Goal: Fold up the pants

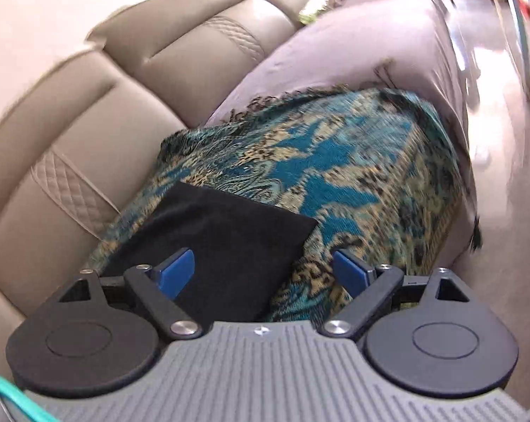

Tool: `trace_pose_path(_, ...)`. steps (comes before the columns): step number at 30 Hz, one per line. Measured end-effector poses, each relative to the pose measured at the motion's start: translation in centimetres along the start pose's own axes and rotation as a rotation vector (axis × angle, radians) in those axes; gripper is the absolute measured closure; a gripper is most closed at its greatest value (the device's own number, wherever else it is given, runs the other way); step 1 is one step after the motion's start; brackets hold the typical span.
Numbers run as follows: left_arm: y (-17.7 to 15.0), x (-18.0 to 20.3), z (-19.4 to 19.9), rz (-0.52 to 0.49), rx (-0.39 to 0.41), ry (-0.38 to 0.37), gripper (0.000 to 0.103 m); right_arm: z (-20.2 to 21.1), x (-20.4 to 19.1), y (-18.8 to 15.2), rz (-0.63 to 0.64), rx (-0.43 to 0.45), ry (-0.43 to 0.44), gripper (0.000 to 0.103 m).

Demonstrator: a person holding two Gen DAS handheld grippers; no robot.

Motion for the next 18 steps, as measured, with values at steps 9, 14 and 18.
trace_pose_path(9, 0.0, 0.0, -0.1, 0.001, -0.008, 0.011, 0.057, -2.6, -2.7, -0.2, 0.169, 0.011, 0.065, 0.013)
trace_pose_path(14, 0.1, 0.0, -0.1, 0.003, -0.005, 0.014, 0.057, -2.8, -3.6, -0.7, 0.230, 0.004, 0.075, 0.034)
trace_pose_path(18, 0.0, 0.0, -0.1, 0.002, -0.003, 0.015, 0.057, -3.1, -4.4, -1.4, 0.288, 0.006, 0.067, 0.038)
Point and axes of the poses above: each gripper's, at about its wrist camera, not at the fingertips, and z roughly against the way its jaws point, x to its right, y to its top, the point moved 4 cm from there along -z, roughly the way its jaws point, and after that the axes turned 12 degrees about -z, right-handed, at the moved point
